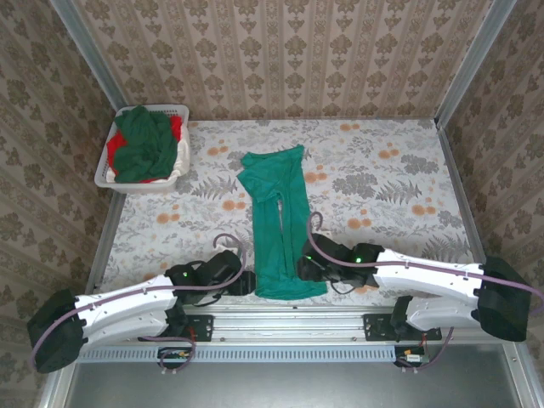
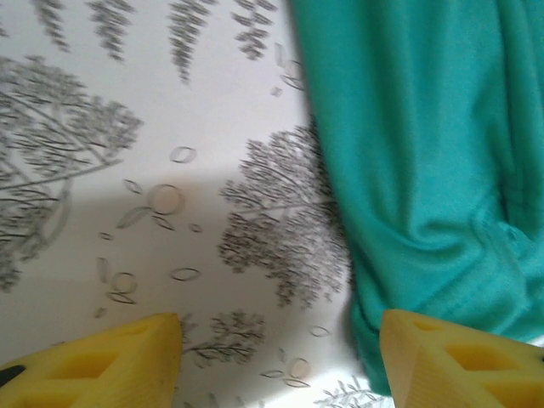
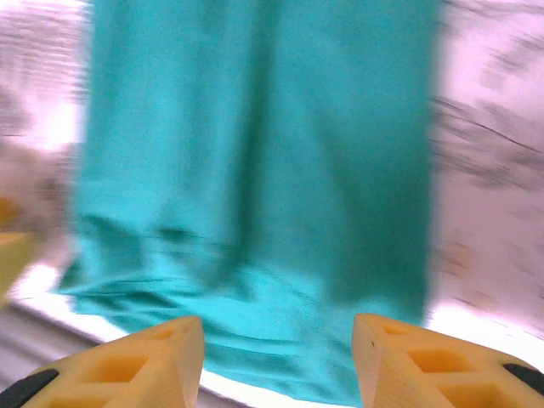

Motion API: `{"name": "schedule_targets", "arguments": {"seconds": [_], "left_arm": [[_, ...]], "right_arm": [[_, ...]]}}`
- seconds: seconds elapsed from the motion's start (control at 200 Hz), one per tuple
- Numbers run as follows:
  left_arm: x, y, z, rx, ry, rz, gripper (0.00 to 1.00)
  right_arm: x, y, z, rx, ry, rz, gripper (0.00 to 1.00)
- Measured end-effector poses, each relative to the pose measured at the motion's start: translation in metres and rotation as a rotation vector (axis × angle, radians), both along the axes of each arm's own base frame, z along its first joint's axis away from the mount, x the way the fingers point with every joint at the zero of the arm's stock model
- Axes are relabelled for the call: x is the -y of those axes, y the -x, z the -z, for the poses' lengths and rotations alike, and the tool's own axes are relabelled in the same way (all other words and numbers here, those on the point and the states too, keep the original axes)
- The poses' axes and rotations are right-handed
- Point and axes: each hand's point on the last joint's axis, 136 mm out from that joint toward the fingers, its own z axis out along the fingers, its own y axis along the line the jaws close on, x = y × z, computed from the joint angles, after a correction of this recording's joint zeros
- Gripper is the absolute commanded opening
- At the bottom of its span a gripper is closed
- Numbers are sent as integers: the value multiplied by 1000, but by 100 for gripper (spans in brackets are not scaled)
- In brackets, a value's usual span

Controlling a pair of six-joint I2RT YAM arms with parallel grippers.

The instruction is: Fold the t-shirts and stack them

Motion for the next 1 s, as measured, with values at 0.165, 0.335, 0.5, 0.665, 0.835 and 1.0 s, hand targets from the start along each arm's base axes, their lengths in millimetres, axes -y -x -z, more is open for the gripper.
{"name": "schedule_targets", "arguments": {"seconds": [0.165,0.335,0.5,0.665,0.835,1.0], "left_arm": [[20,8,-7,10,63,43,68],[33,12,-1,-11,76,57,63],[32,10,5,-15,74,29,52],[28,9,7,-6,73,4,43],[29,8,8,-7,71,3,44],[33,7,8,-13,54,8,41]], "right_arm": [[51,27,53,-107,96,76,51],[49,26,54,-106,69,98,51],[48,25,55,-111,78,98,50],[47,25,54,-129,112,93,49],[34,24,50,-118,130,66,47],[13,18,36,-81,72,43,46]]}}
